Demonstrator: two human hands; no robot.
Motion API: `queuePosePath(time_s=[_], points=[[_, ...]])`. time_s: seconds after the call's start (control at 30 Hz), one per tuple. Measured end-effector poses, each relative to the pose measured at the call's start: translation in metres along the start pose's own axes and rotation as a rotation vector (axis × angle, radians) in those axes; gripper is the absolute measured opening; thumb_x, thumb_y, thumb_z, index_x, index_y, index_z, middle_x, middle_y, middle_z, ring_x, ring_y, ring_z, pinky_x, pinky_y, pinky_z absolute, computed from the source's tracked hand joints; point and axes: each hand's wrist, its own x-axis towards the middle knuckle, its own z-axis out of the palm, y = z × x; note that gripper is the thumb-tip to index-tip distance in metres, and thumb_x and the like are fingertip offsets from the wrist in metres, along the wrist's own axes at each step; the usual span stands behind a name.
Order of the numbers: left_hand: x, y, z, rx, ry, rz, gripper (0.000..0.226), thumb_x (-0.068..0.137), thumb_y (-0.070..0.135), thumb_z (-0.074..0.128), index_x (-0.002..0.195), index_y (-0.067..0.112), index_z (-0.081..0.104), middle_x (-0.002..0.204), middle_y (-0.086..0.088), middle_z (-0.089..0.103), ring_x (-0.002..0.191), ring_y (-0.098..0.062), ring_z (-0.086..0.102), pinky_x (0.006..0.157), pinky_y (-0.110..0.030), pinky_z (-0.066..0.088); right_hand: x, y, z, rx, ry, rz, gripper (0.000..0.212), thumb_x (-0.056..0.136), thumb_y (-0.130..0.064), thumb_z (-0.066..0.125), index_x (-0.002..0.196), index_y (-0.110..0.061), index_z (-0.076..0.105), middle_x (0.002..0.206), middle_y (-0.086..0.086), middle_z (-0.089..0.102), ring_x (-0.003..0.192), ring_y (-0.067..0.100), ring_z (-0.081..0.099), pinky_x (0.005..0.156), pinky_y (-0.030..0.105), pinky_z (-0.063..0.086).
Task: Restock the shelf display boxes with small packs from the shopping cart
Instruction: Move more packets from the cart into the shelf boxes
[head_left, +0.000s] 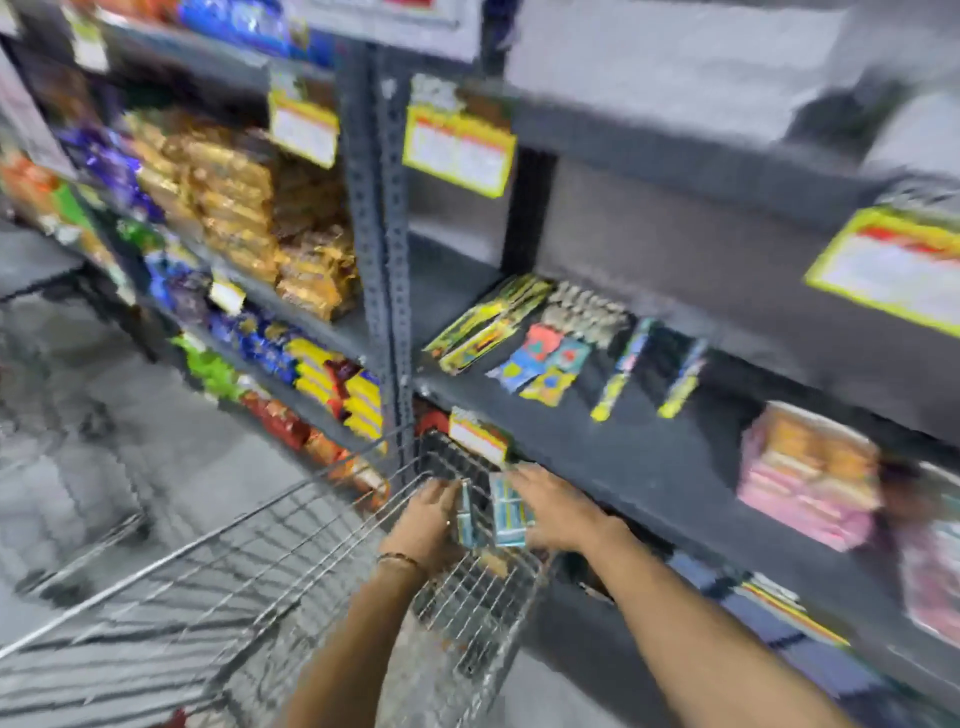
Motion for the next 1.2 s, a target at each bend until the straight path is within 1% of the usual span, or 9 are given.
queuePosePath(time_s=[0.07, 0.17, 0.37, 0.53, 0.7, 0.77, 1.0, 1.1, 1.2], points=[[0.009, 0.044, -0.024, 0.041, 0.023, 0.123, 0.083, 0.070, 0.025, 0.073, 0.139, 0.007, 0.031, 0.138, -0.016, 0.041, 0.130, -0.030, 0.038, 0.109, -0.031, 0.030, -0.033, 0.020, -0.028, 0.019, 0.070, 0.072, 0.080, 0.080, -0.019, 0.068, 0.145, -0.007, 0.023, 0.154, 0.015, 0.026, 0.142, 0.027, 0.025, 0.108, 0.023, 0.012], [0.024, 0.105, -0.049, 0.096, 0.023, 0.282, 0.086, 0.071, 0.026, 0.075, 0.141, 0.010, 0.027, 0.145, -0.014, 0.035, 0.133, -0.028, 0.033, 0.112, -0.032, 0.028, -0.078, 0.050, -0.058, 0.083, 0.143, 0.179, 0.085, 0.079, -0.017, 0.068, 0.148, -0.015, 0.018, 0.157, 0.009, 0.021, 0.142, 0.025, 0.026, 0.113, 0.032, 0.026], [0.050, 0.256, -0.042, 0.104, -0.032, 0.538, 0.080, 0.071, 0.032, 0.076, 0.138, 0.014, 0.035, 0.139, -0.014, 0.041, 0.129, -0.026, 0.040, 0.106, -0.027, 0.027, -0.201, 0.131, -0.097, 0.173, 0.365, 0.317, 0.072, 0.066, -0.020, 0.078, 0.131, -0.010, 0.047, 0.130, 0.017, 0.057, 0.119, 0.029, 0.053, 0.101, 0.030, 0.041], [0.058, 0.373, 0.002, 0.035, -0.161, 0.662, 0.082, 0.063, 0.024, 0.083, 0.133, 0.009, 0.044, 0.139, -0.016, 0.045, 0.128, -0.025, 0.043, 0.104, -0.021, 0.024, -0.295, 0.204, -0.098, 0.167, 0.355, 0.540, 0.073, 0.066, -0.010, 0.074, 0.134, -0.012, 0.046, 0.131, 0.014, 0.058, 0.117, 0.028, 0.056, 0.097, 0.029, 0.045], [0.070, 0.469, 0.053, 0.093, -0.269, 0.728, 0.081, 0.064, 0.026, 0.083, 0.133, 0.013, 0.044, 0.138, -0.012, 0.045, 0.125, -0.028, 0.045, 0.109, -0.030, 0.034, -0.360, 0.272, -0.082, 0.229, 0.227, 0.756, 0.075, 0.066, -0.008, 0.076, 0.133, -0.013, 0.044, 0.132, 0.014, 0.055, 0.116, 0.031, 0.058, 0.095, 0.035, 0.052], [0.076, 0.488, 0.068, 0.137, -0.296, 0.721, 0.081, 0.065, 0.028, 0.082, 0.135, 0.016, 0.043, 0.143, -0.009, 0.042, 0.128, -0.026, 0.042, 0.112, -0.033, 0.034, -0.370, 0.288, -0.075, 0.269, 0.199, 0.775, 0.078, 0.066, -0.006, 0.075, 0.137, -0.014, 0.042, 0.137, 0.012, 0.050, 0.117, 0.029, 0.057, 0.080, 0.019, 0.056], [0.083, 0.515, 0.101, 0.270, -0.394, 0.706, 0.076, 0.062, 0.036, 0.082, 0.128, 0.018, 0.049, 0.137, -0.009, 0.050, 0.122, -0.028, 0.049, 0.107, -0.038, 0.041, -0.372, 0.320, -0.051, 0.381, 0.121, 0.768, 0.066, 0.071, -0.013, 0.072, 0.131, -0.025, 0.048, 0.133, 0.007, 0.057, 0.120, 0.028, 0.056, 0.102, 0.039, 0.048], [0.080, 0.511, 0.112, 0.277, -0.391, 0.717, 0.058, 0.073, 0.015, 0.074, 0.126, 0.014, 0.052, 0.134, -0.010, 0.052, 0.121, -0.028, 0.049, 0.108, -0.037, 0.040, -0.372, 0.323, -0.047, 0.384, 0.105, 0.811, 0.059, 0.080, -0.020, 0.068, 0.134, -0.023, 0.046, 0.140, 0.009, 0.048, 0.127, 0.031, 0.046, 0.108, 0.044, 0.041], [0.079, 0.504, 0.119, 0.224, -0.319, 0.707, 0.050, 0.079, 0.001, 0.065, 0.125, 0.014, 0.053, 0.134, -0.008, 0.051, 0.122, -0.028, 0.049, 0.109, -0.038, 0.039, -0.372, 0.323, -0.042, 0.353, 0.124, 0.809, 0.056, 0.077, -0.009, 0.072, 0.129, -0.021, 0.052, 0.132, 0.009, 0.057, 0.117, 0.031, 0.056, 0.101, 0.041, 0.048]])
